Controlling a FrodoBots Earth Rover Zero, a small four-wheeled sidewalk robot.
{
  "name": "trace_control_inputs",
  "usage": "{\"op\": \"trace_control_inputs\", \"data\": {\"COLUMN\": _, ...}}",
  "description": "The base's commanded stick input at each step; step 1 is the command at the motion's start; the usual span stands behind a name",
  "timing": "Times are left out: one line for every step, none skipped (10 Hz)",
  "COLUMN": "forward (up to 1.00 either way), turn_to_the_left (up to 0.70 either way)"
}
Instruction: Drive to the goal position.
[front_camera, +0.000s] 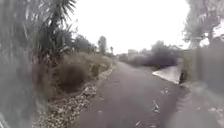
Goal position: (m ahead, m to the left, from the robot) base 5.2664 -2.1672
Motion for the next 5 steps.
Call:
{"op": "trace_control_inputs", "data": {"forward": 0.7, "turn_to_the_left": -0.35}}
{"op": "trace_control_inputs", "data": {"forward": 0.7, "turn_to_the_left": -0.35}}
{"op": "trace_control_inputs", "data": {"forward": 0.7, "turn_to_the_left": -0.35}}
{"op": "trace_control_inputs", "data": {"forward": 0.7, "turn_to_the_left": -0.35}}
{"op": "trace_control_inputs", "data": {"forward": 0.7, "turn_to_the_left": -0.35}}
